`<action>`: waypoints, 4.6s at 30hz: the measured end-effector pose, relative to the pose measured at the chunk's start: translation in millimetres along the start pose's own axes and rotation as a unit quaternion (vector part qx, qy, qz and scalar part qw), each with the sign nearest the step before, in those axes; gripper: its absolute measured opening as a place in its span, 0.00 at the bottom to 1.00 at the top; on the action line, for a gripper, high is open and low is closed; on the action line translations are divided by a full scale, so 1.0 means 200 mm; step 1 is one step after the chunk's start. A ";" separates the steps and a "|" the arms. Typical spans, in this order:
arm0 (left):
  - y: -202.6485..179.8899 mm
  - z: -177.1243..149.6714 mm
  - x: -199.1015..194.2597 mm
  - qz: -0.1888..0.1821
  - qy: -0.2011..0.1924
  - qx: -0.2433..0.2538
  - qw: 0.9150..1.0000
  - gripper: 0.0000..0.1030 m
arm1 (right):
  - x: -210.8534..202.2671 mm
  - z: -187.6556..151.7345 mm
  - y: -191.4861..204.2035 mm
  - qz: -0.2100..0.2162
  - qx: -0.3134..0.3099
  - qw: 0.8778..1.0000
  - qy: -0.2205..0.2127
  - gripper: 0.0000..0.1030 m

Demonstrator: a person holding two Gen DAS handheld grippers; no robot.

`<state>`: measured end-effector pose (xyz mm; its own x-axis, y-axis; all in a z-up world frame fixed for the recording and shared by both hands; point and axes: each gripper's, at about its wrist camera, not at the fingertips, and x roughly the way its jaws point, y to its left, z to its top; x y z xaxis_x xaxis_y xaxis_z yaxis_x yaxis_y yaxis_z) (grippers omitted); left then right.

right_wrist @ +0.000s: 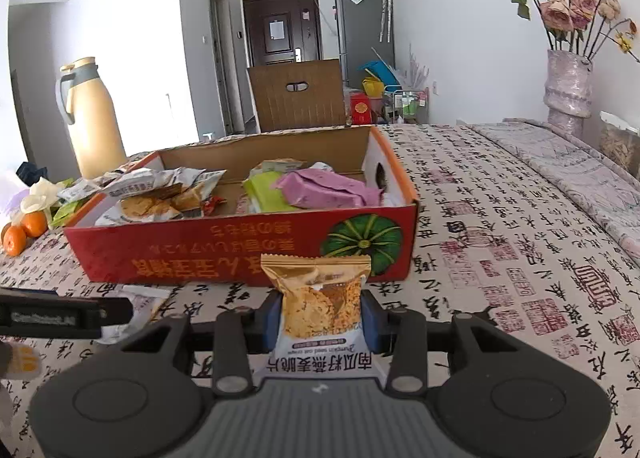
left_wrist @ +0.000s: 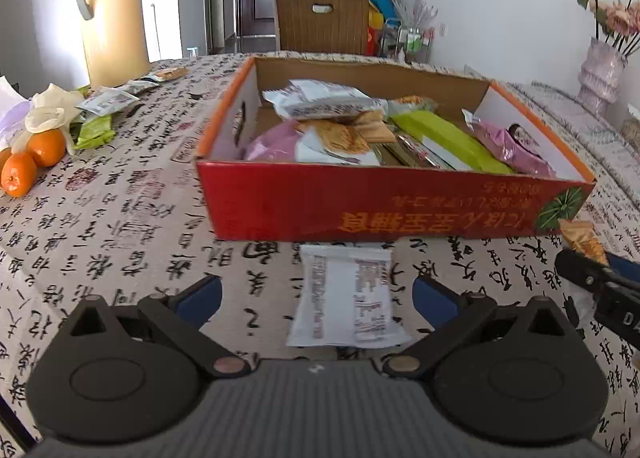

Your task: Organize snacks

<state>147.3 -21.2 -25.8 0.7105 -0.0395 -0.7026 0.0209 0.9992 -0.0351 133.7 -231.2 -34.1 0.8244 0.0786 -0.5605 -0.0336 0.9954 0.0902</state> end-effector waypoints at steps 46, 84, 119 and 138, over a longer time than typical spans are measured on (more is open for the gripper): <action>-0.14 0.58 -0.02 0.030 -0.130 0.030 0.991 0.41 | 0.36 0.53 0.06 0.025 -0.015 0.998 -0.054 0.38; 0.08 -0.20 -0.60 -0.026 -0.203 -0.006 0.979 1.00 | -0.41 -0.06 -0.06 0.034 0.001 0.996 -0.078 1.00; 0.10 -0.43 -0.56 -0.049 -0.145 -0.003 0.988 1.00 | -0.44 -0.23 -0.02 0.050 -0.008 0.998 -0.034 1.00; 0.11 -0.44 -0.56 -0.051 -0.145 -0.005 0.988 1.00 | -0.44 -0.23 -0.02 0.049 -0.008 0.998 -0.033 1.00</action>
<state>7.7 4.8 -10.4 0.8764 -0.1336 -0.4628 0.0964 0.9900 -0.1034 34.8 -240.0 -23.5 0.8523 0.1733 -0.4935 -0.1255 0.9837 0.1286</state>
